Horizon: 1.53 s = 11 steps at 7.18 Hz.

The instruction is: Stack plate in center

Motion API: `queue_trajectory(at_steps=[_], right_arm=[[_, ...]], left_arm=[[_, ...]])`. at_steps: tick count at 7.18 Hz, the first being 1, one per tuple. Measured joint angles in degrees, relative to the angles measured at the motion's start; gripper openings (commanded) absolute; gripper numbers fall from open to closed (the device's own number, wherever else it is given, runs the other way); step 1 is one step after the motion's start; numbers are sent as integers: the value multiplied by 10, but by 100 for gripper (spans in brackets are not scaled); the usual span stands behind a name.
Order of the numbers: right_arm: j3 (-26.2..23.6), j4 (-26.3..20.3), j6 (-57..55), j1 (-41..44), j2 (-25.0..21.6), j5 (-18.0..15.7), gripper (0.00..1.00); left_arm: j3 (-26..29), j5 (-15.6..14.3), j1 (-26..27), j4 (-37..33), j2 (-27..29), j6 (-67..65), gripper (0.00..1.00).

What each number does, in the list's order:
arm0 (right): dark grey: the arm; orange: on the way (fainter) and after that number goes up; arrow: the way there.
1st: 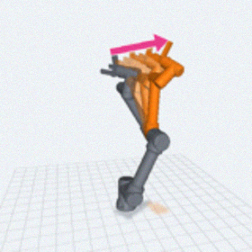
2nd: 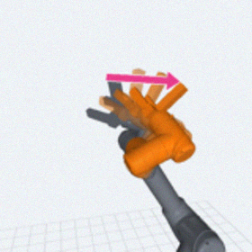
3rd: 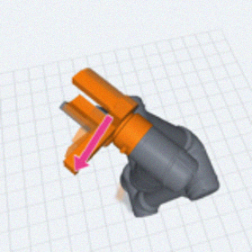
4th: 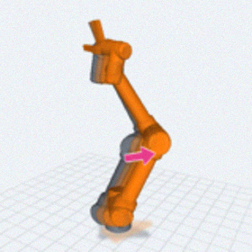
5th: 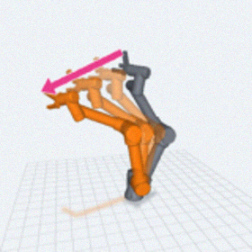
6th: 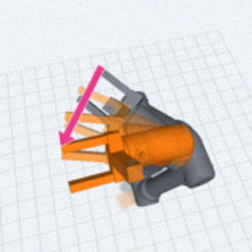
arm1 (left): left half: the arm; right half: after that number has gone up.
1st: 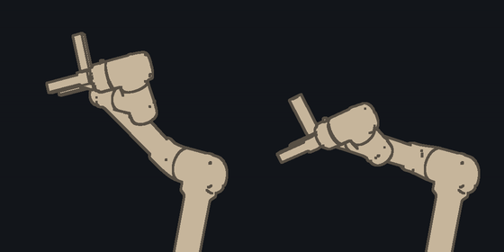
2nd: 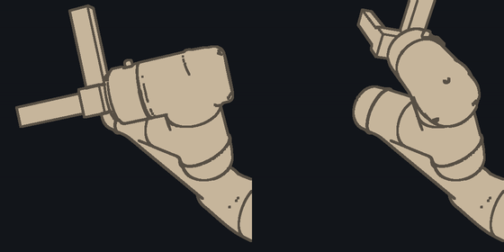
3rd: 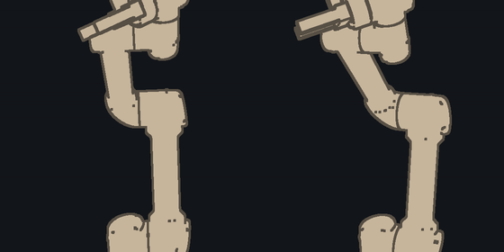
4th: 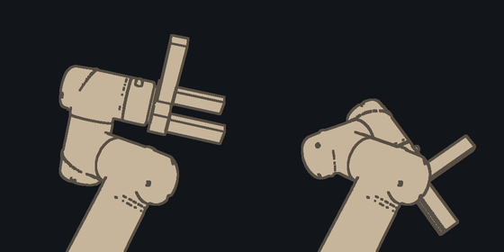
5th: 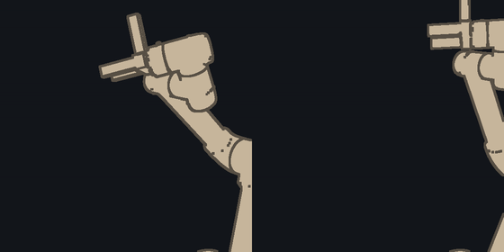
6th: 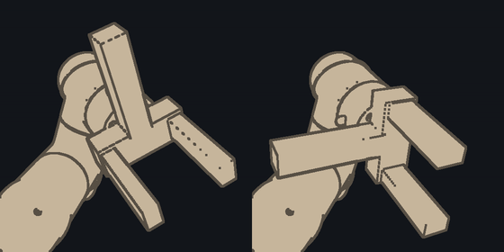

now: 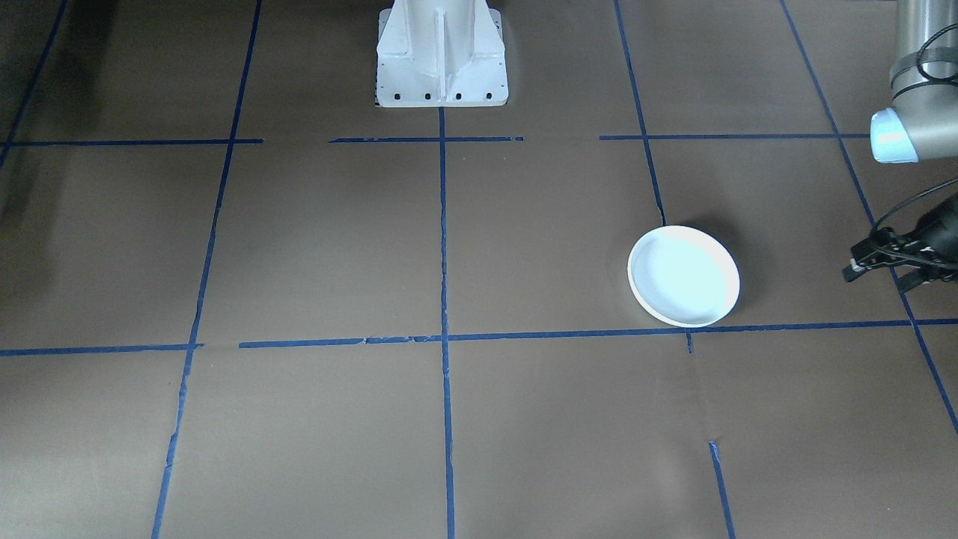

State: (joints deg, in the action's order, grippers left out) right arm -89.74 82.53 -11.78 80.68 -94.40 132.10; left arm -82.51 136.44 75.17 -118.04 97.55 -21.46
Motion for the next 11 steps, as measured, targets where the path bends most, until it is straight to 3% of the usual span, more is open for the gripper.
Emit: queue_trajectory(at_steps=[3, 5, 7, 11], right_arm=[[0, 0, 0, 0, 0, 0, 100], [0, 0, 0, 0, 0, 0, 100], [0, 0, 0, 0, -1, 0, 100], [1, 0, 0, 0, 1, 0, 100]], left_arm=[[-3, -7, 127, 141, -39, 164, 100], [-13, -8, 163, 246, -41, 230, 100], [-28, 35, 169, 275, -43, 239, 100], [-37, 45, 171, 275, -63, 246, 100]])
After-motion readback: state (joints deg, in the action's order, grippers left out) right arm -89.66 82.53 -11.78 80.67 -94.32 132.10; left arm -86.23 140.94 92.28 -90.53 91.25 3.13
